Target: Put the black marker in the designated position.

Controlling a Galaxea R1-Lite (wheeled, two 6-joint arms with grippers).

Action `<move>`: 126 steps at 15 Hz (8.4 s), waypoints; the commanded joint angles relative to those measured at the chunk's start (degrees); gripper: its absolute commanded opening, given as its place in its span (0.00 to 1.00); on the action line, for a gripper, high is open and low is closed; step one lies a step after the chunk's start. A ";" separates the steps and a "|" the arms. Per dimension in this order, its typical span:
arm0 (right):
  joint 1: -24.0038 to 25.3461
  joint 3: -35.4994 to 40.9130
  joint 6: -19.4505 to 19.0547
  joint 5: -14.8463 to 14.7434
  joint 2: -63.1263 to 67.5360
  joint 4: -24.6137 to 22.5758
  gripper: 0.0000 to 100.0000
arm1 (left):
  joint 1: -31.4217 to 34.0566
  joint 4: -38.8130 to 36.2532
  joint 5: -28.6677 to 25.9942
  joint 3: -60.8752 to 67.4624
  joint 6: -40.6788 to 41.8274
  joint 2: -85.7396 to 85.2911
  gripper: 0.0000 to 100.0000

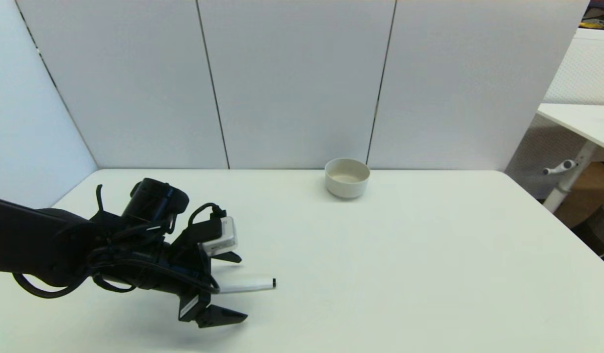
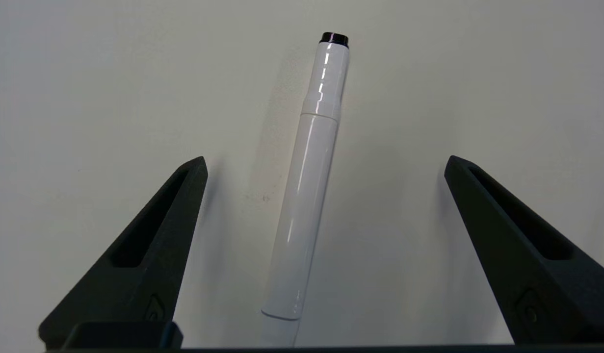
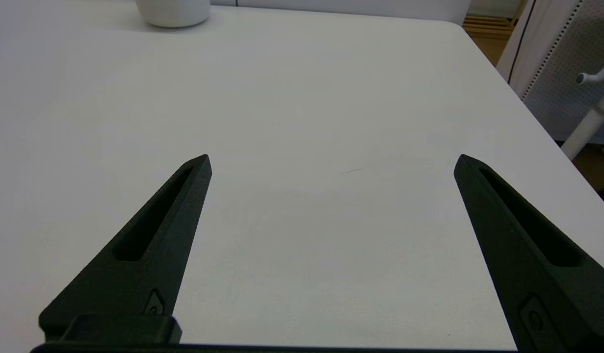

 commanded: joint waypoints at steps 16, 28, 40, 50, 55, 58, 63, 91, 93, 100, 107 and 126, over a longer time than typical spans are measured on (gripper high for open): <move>0.01 0.09 -0.06 0.03 0.07 0.00 1.00 | -0.01 -0.34 -0.20 0.07 0.72 1.37 1.00; 0.01 0.09 -0.06 0.03 0.07 0.00 1.00 | -0.01 -0.69 -0.20 0.95 0.81 1.10 0.00; 0.01 0.00 -0.06 0.03 0.07 0.00 1.00 | -0.01 10.47 7.36 -39.75 0.02 10.95 0.00; 0.01 0.09 -0.06 0.03 0.07 0.00 1.00 | 2.01 13.02 7.62 -67.70 0.11 35.99 0.00; 0.01 0.09 -0.06 0.03 0.07 0.00 1.00 | 5.79 8.98 6.92 -67.70 9.25 38.54 0.00; 0.01 0.09 -0.06 0.03 0.07 0.00 1.00 | 6.14 8.36 5.07 -67.70 12.23 39.25 0.00; 0.01 0.09 -0.06 0.03 0.07 0.00 1.00 | 6.23 8.36 3.32 -67.70 14.26 39.95 0.00; 0.01 0.09 -0.06 0.03 0.07 0.00 1.00 | 5.88 25.94 4.46 -57.41 14.87 14.81 1.00; 0.01 0.00 0.03 0.03 0.07 0.00 1.00 | 5.88 32.89 5.69 -45.81 13.82 -0.04 1.00; 0.01 0.09 -0.06 0.03 0.07 0.00 1.00 | 6.85 32.89 7.89 -7.93 -9.91 -47.59 1.00; 0.01 0.09 -0.06 0.03 0.07 0.00 1.00 | 21.09 27.35 8.15 10.88 -25.21 -78.44 1.00; 0.01 0.00 0.03 0.03 0.07 0.00 1.00 | 22.23 -0.42 32.41 45.51 -41.82 -100.06 1.00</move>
